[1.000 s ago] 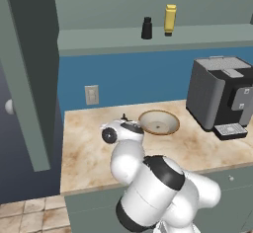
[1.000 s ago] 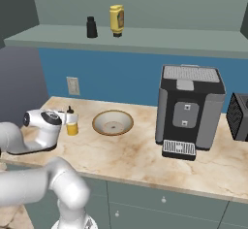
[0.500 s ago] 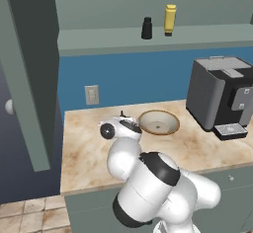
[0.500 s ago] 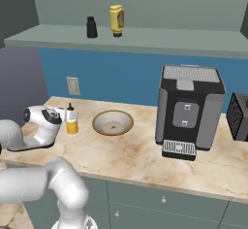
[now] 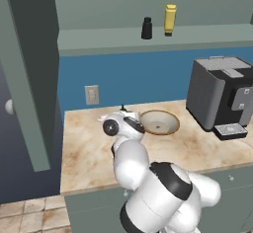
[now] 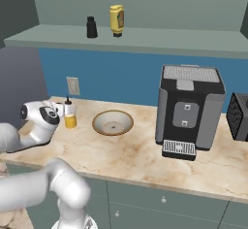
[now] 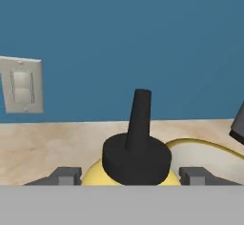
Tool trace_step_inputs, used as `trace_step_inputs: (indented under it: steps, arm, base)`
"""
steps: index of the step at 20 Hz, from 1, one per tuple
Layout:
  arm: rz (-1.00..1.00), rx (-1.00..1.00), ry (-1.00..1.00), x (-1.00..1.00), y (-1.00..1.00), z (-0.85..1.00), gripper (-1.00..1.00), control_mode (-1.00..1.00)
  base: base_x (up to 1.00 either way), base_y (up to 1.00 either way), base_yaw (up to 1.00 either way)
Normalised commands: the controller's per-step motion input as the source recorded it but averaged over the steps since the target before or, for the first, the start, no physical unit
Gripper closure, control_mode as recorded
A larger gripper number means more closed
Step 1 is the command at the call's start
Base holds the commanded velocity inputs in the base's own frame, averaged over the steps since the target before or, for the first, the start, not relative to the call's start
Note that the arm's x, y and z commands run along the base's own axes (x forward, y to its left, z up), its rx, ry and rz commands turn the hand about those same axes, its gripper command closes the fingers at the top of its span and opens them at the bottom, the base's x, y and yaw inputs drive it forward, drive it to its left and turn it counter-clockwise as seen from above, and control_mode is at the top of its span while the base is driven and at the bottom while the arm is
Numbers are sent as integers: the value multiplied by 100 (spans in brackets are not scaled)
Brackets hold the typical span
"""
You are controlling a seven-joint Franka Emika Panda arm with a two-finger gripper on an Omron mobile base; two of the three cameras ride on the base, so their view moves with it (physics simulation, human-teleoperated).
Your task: There are various items on the counter. Only move the condiments/shakers into the cabinet.
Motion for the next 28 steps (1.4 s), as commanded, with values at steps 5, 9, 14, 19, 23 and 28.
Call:
trace_step_inputs:
  steps: [5,9,14,19,23,28]
  arm:
    - [15,0,0,-46,-20,100,100,-100]
    - [26,-1,8,-41,-1,100,100,-100]
    - [31,-3,9,-65,6,100,100,-100]
    - [30,0,11,-91,30,100,100,-100]
    - [25,-1,3,-100,29,100,100,-100]
    - [-9,-4,-30,-89,-1,100,100,-100]
  base:
    - [0,0,0]
    - [0,0,0]
    - [0,0,0]
    - [0,0,0]
    - [0,0,0]
    - [0,0,0]
